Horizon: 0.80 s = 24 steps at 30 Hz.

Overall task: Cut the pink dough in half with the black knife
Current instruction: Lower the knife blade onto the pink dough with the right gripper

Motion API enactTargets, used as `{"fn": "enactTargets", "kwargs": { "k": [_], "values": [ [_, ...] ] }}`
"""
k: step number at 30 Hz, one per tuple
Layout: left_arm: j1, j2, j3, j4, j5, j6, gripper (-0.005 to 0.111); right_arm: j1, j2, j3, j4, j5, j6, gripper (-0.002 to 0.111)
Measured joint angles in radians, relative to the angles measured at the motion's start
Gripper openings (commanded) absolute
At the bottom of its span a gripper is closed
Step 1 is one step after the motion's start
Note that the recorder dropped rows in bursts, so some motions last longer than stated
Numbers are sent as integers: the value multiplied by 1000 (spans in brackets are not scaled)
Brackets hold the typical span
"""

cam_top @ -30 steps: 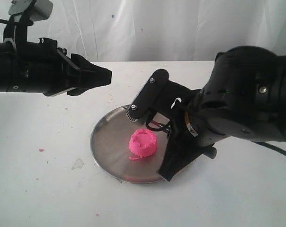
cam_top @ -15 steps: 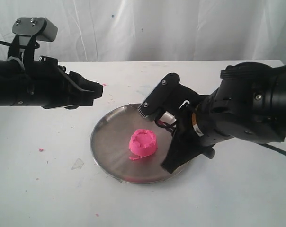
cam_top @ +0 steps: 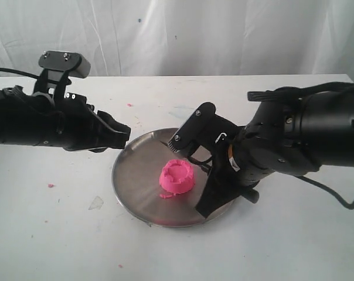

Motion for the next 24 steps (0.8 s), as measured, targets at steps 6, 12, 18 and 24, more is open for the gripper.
{"fn": "enactTargets", "kwargs": {
  "k": [6,12,18,24],
  "values": [
    [0,45,0,0,-2,0,40,-17,54,-16,18,-50,-2,0],
    [0,65,0,0,-23,0,40,-93,82,-16,199,-116,-94,0],
    [0,65,0,0,-46,17,40,-142,83,-16,530,-107,-399,0],
    [0,65,0,0,-59,20,40,-141,92,-51,614,-94,-484,0]
  ]
}}
